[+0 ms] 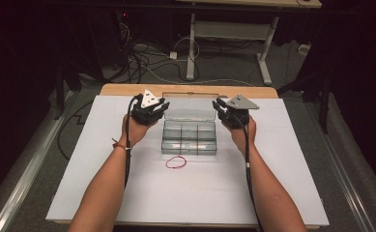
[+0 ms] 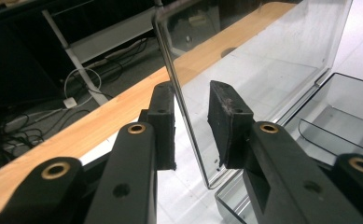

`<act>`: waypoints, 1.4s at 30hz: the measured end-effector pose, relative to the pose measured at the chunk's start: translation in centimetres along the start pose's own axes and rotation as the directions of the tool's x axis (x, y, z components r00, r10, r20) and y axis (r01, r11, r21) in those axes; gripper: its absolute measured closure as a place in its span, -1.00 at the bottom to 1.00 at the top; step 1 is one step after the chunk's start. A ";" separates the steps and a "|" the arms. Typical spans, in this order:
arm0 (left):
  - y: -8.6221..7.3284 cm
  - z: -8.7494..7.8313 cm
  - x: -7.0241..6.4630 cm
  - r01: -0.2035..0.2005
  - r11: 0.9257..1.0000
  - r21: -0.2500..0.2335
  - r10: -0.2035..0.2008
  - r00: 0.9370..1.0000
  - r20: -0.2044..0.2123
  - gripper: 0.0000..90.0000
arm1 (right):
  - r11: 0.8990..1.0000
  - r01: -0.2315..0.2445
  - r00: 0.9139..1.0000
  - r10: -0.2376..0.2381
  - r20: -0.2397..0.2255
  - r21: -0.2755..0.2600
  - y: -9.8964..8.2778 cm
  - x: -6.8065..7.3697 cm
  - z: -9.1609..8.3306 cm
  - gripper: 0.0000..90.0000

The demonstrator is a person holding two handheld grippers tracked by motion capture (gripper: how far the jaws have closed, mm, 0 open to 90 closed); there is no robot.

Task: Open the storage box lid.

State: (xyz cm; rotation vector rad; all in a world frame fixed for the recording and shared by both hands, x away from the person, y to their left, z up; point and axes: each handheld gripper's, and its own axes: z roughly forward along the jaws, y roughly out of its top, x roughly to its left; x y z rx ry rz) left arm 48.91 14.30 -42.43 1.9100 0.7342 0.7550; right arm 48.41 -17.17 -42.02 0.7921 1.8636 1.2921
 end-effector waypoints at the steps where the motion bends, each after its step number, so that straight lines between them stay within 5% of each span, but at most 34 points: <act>1: -0.1 0.2 0.0 0.018 1.000 0.008 -0.018 1.000 0.005 0.55 | 1.000 -0.008 1.000 0.008 0.002 0.003 -0.1 -0.1 0.2 0.71; 11: -1.1 1.4 0.2 0.065 0.998 0.023 -0.065 0.998 0.007 0.53 | 0.998 -0.043 0.998 0.041 0.038 0.049 -1.4 0.5 1.5 0.64; 20: -1.9 2.1 0.0 0.095 0.995 0.023 -0.095 0.995 -0.007 0.48 | 0.991 -0.101 0.995 0.099 0.020 0.087 -2.9 0.4 2.2 0.62; 23: -2.4 2.5 -0.3 0.076 0.996 0.037 -0.076 0.997 -0.014 0.43 | 0.988 -0.106 0.994 0.105 0.014 0.109 -3.1 0.5 2.3 0.59; 29: -3.2 2.7 -0.4 0.120 0.992 0.031 -0.120 0.993 -0.002 0.42 | 0.984 -0.114 0.993 0.113 0.017 0.136 -3.6 0.6 2.4 0.56; 42: -3.9 2.9 -1.1 0.094 0.993 0.072 -0.093 0.996 -0.014 0.35 | 0.978 -0.108 0.994 0.103 0.040 0.180 -4.0 1.2 2.4 0.53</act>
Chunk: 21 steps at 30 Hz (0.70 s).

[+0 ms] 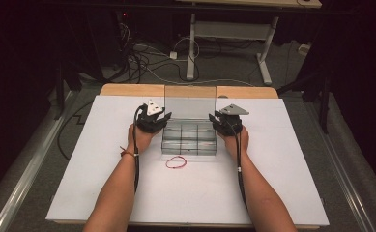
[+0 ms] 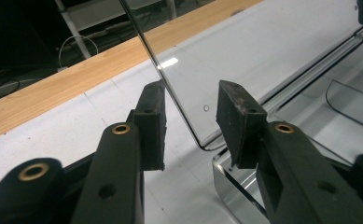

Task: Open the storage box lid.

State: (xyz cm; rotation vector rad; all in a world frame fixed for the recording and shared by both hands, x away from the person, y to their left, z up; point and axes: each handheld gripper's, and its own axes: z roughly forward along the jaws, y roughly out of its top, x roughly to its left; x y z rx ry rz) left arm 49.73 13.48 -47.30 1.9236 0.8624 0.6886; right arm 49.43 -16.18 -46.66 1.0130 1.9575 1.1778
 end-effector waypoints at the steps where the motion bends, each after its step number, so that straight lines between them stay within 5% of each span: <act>1: -0.1 0.0 0.0 0.000 1.000 -0.002 0.000 1.000 0.002 0.35 | 1.000 0.001 1.000 -0.001 0.004 0.001 0.0 0.0 0.0 0.53; 14: -0.3 0.0 0.0 0.030 0.999 -0.014 -0.030 1.000 0.003 0.35 | 1.000 -0.014 1.000 0.014 0.019 -0.001 -0.1 0.2 -0.1 0.51; 21: -0.2 0.1 -0.2 0.006 1.000 0.008 -0.006 1.000 -0.009 0.36 | 1.000 0.008 1.000 -0.009 0.028 0.024 0.0 0.5 0.0 0.47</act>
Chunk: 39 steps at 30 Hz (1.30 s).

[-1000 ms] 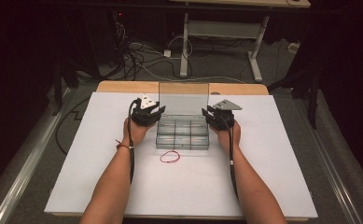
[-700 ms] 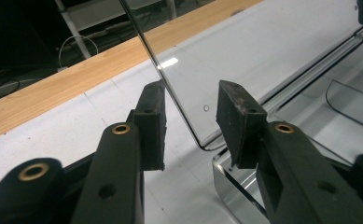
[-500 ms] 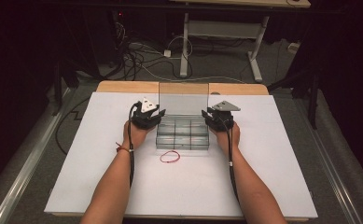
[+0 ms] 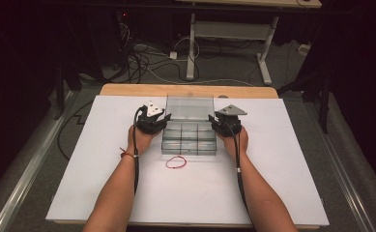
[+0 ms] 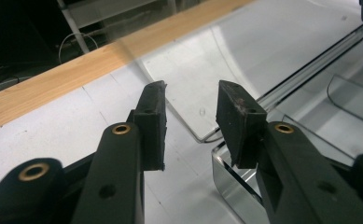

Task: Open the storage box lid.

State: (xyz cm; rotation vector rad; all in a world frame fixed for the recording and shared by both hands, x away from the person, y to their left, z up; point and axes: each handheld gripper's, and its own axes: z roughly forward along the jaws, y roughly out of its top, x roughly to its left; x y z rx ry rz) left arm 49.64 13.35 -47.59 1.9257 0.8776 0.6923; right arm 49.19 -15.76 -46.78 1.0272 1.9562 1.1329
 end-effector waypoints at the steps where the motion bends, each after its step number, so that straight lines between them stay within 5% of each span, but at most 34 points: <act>1: 0.0 0.0 0.0 -0.001 1.000 0.000 0.001 1.000 0.001 0.36 | 1.000 -0.004 1.000 0.004 -0.003 -0.004 0.0 0.1 0.0 0.47; 8: 0.4 -0.1 -0.3 -0.037 0.999 0.023 0.037 0.999 -0.024 0.34 | 1.000 0.018 1.000 -0.018 0.016 0.003 0.1 0.3 -0.2 0.32; 16: 1.1 -1.8 -0.9 -0.112 0.993 0.030 0.112 0.993 -0.022 0.06 | 0.999 0.038 0.999 -0.039 0.008 0.011 0.4 0.2 -1.1 0.20; 22: 0.9 -4.2 -1.9 -0.161 0.987 0.008 0.161 0.987 0.021 -0.07 | 0.995 0.102 0.995 -0.102 0.014 -0.023 0.4 0.5 -3.0 -0.01; 29: 0.3 -7.5 -3.2 -0.189 0.982 -0.021 0.190 0.978 0.082 -0.26 | 0.995 0.082 0.994 -0.086 -0.071 -0.064 0.5 0.6 -5.9 -0.28; 32: -0.1 -8.9 -4.1 -0.205 0.979 -0.022 0.206 0.971 0.118 -0.41 | 0.990 0.115 0.987 -0.123 -0.107 -0.078 0.2 0.9 -7.5 -0.33; 39: -1.5 -10.8 -6.7 -0.280 0.959 0.033 0.268 0.942 0.203 -0.41 | 0.979 0.173 0.975 -0.185 -0.122 -0.104 -0.6 2.1 -10.5 -0.48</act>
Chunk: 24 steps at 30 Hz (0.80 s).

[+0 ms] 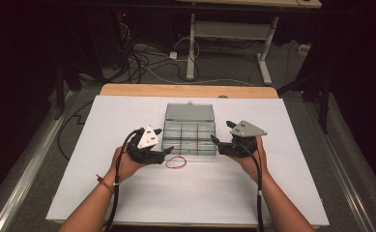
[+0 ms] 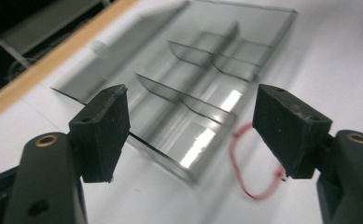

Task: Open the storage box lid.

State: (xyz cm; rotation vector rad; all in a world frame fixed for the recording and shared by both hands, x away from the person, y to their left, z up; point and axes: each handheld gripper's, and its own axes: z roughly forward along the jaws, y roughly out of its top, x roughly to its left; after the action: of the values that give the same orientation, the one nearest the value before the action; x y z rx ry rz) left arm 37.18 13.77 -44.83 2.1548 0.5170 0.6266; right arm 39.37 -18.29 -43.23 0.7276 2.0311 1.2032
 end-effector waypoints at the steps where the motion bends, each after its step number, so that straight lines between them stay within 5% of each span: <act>1: -0.2 0.0 -0.5 -0.013 1.000 0.009 0.013 1.000 0.014 -0.38 | 1.000 0.014 1.000 -0.014 -0.002 -0.005 0.0 0.3 -0.4 -0.48; 5: -1.2 0.1 -1.9 -0.009 1.000 0.027 0.006 0.996 0.093 -0.25 | 0.999 0.030 0.999 -0.031 -0.035 -0.021 0.0 1.7 -1.8 -0.49; 11: -2.3 1.5 -3.5 -0.058 0.988 0.145 0.033 0.985 0.170 -0.07 | 0.998 0.023 0.995 -0.028 -0.097 -0.053 -0.9 3.6 -5.1 -0.52; 15: -2.3 2.6 -3.4 -0.010 0.985 0.170 -0.021 0.983 0.181 0.06 | 0.999 0.034 0.991 -0.037 -0.127 -0.028 -2.3 5.0 -7.1 -0.50; 18: -2.5 3.1 -2.8 0.066 0.984 0.164 -0.100 0.973 0.210 0.15 | 0.997 0.072 0.992 -0.073 -0.107 -0.016 -3.9 6.0 -8.4 -0.51; 24: -2.7 3.8 -2.5 0.099 0.981 0.165 -0.135 0.965 0.225 0.39 | 0.995 0.095 0.992 -0.094 -0.084 0.009 -5.8 6.3 -8.9 -0.48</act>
State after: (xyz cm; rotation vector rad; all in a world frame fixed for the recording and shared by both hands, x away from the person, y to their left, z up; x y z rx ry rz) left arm 37.06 11.74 -49.70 2.2842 0.5735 0.2676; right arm 27.84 -20.78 -46.82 0.5893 2.1189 1.1846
